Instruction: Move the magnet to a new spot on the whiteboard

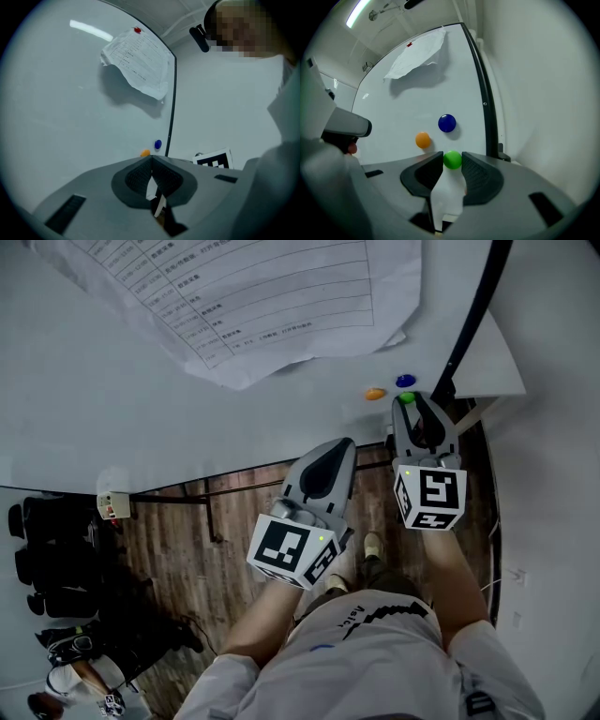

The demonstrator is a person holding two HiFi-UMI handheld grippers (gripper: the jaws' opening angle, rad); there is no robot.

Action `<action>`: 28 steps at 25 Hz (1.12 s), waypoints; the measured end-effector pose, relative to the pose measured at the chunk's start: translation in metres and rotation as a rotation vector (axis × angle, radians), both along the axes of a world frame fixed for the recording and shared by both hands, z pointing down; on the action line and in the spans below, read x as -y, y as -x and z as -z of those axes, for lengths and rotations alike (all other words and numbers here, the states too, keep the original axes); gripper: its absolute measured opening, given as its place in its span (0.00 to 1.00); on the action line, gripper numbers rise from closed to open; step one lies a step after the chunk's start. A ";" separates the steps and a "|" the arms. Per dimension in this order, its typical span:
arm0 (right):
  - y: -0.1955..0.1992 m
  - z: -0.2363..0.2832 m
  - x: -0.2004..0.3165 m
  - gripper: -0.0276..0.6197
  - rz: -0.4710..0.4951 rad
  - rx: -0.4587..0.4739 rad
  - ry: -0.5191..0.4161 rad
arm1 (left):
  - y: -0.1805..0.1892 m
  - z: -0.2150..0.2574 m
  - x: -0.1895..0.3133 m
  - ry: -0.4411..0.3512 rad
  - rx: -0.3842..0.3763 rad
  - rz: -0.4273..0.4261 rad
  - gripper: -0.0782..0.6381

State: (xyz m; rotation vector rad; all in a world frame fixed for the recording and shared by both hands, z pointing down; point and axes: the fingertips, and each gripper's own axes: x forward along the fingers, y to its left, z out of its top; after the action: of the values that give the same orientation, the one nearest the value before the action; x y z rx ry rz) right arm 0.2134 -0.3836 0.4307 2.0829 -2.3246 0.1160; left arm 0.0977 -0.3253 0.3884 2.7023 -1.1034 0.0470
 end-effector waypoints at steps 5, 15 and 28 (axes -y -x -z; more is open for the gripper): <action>0.000 -0.001 0.002 0.24 0.006 0.005 -0.009 | -0.001 -0.002 0.004 -0.003 -0.002 0.002 0.12; 0.001 -0.001 -0.008 0.24 0.021 0.002 0.005 | -0.006 -0.008 -0.001 0.004 -0.006 -0.010 0.12; 0.018 0.015 -0.067 0.21 0.044 0.029 0.026 | -0.004 -0.003 -0.041 0.001 -0.039 -0.054 0.12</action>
State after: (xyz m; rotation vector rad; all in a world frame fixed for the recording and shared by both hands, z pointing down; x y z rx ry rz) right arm 0.1955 -0.3170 0.4161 2.0300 -2.3709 0.1754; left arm 0.1015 -0.2846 0.3912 2.7200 -1.0184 0.0040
